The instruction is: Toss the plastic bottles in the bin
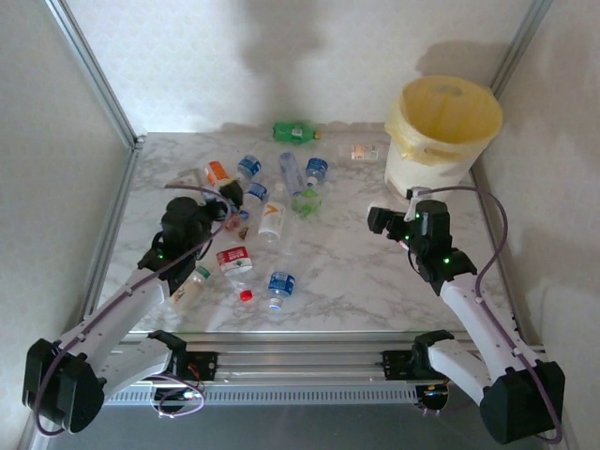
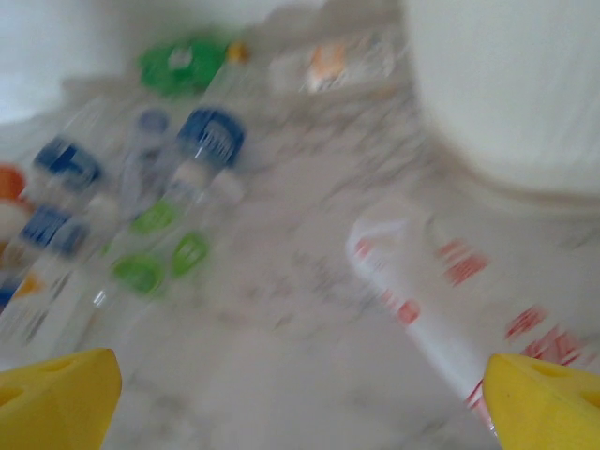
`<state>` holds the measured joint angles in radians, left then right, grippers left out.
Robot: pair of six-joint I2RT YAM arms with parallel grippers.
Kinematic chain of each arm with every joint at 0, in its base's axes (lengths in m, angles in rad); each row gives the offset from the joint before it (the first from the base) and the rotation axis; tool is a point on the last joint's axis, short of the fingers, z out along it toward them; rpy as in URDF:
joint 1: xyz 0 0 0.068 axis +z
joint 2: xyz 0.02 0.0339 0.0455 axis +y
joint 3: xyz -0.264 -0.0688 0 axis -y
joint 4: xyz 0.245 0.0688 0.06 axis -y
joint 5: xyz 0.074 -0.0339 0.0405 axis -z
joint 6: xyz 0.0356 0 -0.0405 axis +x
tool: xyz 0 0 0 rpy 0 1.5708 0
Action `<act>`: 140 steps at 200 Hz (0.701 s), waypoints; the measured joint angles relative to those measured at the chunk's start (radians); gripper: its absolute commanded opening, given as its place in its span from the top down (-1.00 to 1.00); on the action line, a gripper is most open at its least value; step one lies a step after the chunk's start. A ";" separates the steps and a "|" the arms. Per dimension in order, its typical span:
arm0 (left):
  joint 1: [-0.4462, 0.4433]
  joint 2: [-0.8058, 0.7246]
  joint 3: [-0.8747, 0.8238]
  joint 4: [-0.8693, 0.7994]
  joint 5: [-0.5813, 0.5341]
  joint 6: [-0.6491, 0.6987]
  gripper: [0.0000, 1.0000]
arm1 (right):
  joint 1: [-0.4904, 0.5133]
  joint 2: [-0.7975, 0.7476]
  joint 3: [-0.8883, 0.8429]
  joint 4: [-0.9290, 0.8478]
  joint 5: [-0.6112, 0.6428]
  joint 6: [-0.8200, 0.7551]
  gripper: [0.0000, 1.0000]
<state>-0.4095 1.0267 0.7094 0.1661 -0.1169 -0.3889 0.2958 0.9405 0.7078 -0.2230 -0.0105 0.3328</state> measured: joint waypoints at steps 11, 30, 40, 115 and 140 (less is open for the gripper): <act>-0.061 0.028 0.032 -0.087 0.041 -0.022 -0.99 | 0.032 0.000 0.018 -0.070 -0.028 0.019 -0.98; -0.164 0.105 0.062 -0.216 0.116 -0.055 -0.99 | 0.084 0.000 0.035 -0.165 -0.055 0.043 -0.98; -0.203 0.151 0.064 -0.272 0.152 -0.071 -0.99 | 0.103 0.000 0.037 -0.201 -0.066 0.054 -0.98; -0.349 0.364 0.063 -0.488 0.283 -0.132 -0.99 | 0.161 0.035 0.037 -0.261 -0.074 0.111 -0.98; -0.359 0.439 0.072 -0.507 0.282 -0.131 -0.95 | 0.170 0.064 0.037 -0.260 -0.083 0.123 -0.98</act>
<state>-0.7681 1.4662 0.7818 -0.3405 0.1654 -0.5198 0.4660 1.0050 0.7444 -0.4831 -0.0933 0.4561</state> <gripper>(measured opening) 0.990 0.991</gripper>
